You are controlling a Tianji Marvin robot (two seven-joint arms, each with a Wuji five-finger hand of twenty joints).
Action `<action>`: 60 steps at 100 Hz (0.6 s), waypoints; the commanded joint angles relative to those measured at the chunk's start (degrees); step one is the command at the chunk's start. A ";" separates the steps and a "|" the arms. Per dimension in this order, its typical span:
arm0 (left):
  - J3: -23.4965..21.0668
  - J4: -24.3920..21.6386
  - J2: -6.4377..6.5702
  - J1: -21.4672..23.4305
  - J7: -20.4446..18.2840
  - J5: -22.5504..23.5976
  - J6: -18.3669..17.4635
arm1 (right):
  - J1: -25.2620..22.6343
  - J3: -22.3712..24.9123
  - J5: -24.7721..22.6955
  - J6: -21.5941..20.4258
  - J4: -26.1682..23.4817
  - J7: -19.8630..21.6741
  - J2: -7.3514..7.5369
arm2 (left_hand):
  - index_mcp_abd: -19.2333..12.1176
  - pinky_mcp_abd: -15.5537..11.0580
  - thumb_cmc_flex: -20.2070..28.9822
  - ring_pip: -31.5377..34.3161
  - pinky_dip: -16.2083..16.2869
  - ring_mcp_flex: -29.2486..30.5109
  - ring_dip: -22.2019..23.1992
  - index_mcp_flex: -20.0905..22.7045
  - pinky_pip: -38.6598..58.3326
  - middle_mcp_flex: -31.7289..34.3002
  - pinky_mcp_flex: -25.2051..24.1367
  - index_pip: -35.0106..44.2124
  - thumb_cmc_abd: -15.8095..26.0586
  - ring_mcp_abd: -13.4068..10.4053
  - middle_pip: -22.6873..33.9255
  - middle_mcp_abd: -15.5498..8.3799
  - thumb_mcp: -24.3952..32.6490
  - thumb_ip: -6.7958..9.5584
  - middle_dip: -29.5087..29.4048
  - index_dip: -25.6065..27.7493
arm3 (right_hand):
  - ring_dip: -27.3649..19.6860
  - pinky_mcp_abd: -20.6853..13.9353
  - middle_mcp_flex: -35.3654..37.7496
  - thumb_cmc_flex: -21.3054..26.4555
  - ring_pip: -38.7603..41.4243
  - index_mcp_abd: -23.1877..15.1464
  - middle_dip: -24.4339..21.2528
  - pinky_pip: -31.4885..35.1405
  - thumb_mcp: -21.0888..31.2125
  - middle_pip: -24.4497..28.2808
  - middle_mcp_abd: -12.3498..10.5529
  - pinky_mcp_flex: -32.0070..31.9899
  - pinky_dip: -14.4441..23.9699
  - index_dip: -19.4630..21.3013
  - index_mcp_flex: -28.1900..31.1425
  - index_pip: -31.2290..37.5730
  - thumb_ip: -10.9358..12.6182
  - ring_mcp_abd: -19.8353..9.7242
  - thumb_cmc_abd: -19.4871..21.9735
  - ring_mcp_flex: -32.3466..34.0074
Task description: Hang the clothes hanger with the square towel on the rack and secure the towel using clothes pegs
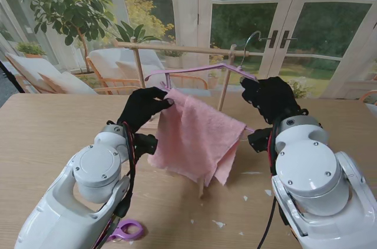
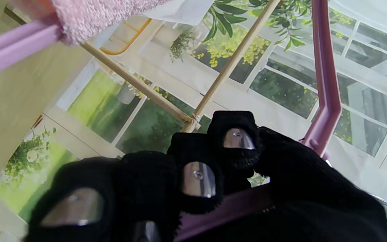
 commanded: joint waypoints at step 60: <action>-4.44 1.63 4.81 -0.75 -16.71 11.29 1.63 | 0.74 2.70 7.50 0.55 -2.25 5.94 -0.48 | 1.47 -1.42 -13.74 -9.59 -0.82 -2.51 -5.53 -25.80 -6.52 -11.86 -0.86 -19.92 0.01 -1.80 -9.71 -0.78 11.94 1.87 -21.06 -8.51 | 2.66 -7.70 3.76 0.53 8.76 4.67 -0.76 10.60 0.17 5.08 5.82 3.35 60.50 1.27 1.69 1.21 1.49 -1.88 2.50 -0.01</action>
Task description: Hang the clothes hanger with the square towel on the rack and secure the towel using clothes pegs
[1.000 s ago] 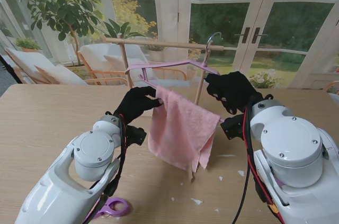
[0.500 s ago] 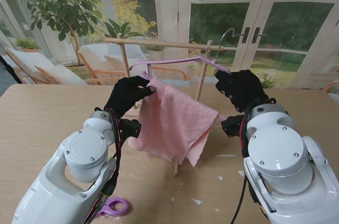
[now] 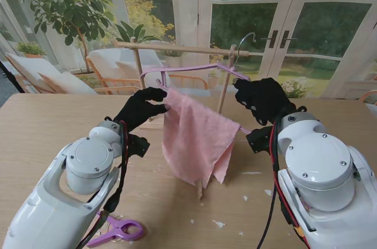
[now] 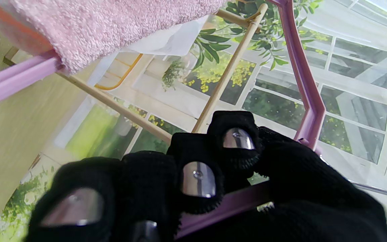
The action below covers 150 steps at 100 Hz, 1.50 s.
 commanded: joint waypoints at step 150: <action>4.77 -2.29 6.32 -6.61 -13.41 14.90 -20.49 | 0.96 -1.85 -3.29 1.51 -1.13 14.60 5.13 | -6.34 -5.09 -5.03 -17.72 -9.50 0.58 -11.46 -1.80 -24.94 -2.71 4.07 -6.95 -1.83 -5.22 -8.21 -4.93 3.82 0.95 -10.26 -4.14 | 2.70 -9.20 3.82 0.46 8.60 4.20 -0.56 10.59 -0.19 4.90 5.21 3.49 60.13 1.43 1.69 1.00 1.97 -2.86 2.73 0.04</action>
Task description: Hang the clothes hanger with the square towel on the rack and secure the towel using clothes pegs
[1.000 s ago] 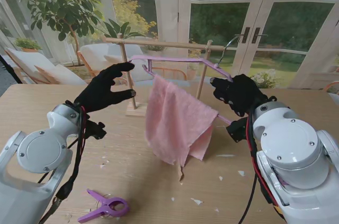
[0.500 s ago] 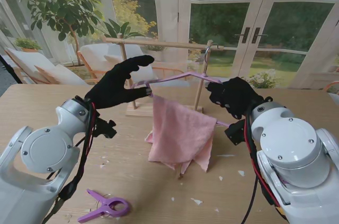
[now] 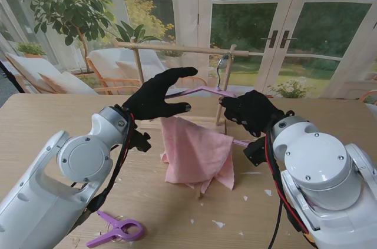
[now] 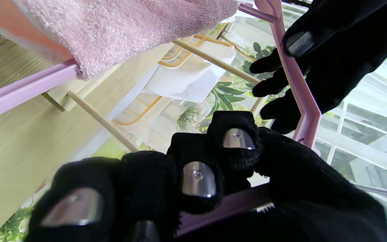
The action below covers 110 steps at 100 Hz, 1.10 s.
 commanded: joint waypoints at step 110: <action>4.51 2.35 -4.85 0.23 12.91 -4.74 7.48 | -1.23 -2.14 -8.61 -8.02 -0.82 3.65 0.71 | -5.32 10.95 -6.67 96.89 30.39 66.25 21.10 43.43 102.02 63.81 63.84 67.02 7.39 -4.58 71.52 -8.84 -1.11 0.69 38.86 68.91 | -29.32 7.99 -29.24 -6.15 -26.58 9.06 -21.09 -10.09 -0.90 -22.27 11.41 -25.65 28.40 -18.14 -25.78 -28.65 -4.74 15.12 -8.88 -23.58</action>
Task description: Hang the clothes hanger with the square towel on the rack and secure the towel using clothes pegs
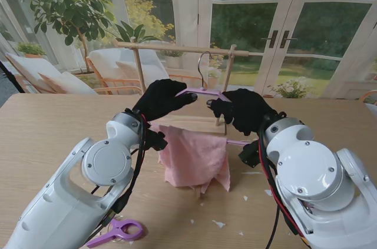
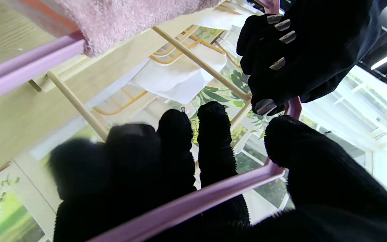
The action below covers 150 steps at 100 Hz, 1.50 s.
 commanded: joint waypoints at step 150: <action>-0.69 -8.06 -0.54 -4.80 -2.00 2.43 17.64 | -33.31 13.54 -11.01 -32.80 -0.70 -13.73 -2.62 | -0.35 -6.43 0.38 8.43 3.46 2.50 0.93 -0.43 17.77 1.84 3.90 5.02 6.45 -7.94 4.21 -7.64 -5.01 2.75 0.86 7.18 | -18.07 2.23 -14.89 12.87 -41.01 -16.66 -26.92 -39.42 15.88 -29.14 -1.80 -29.10 25.46 -33.13 -11.93 -24.41 0.20 2.05 -3.63 -24.38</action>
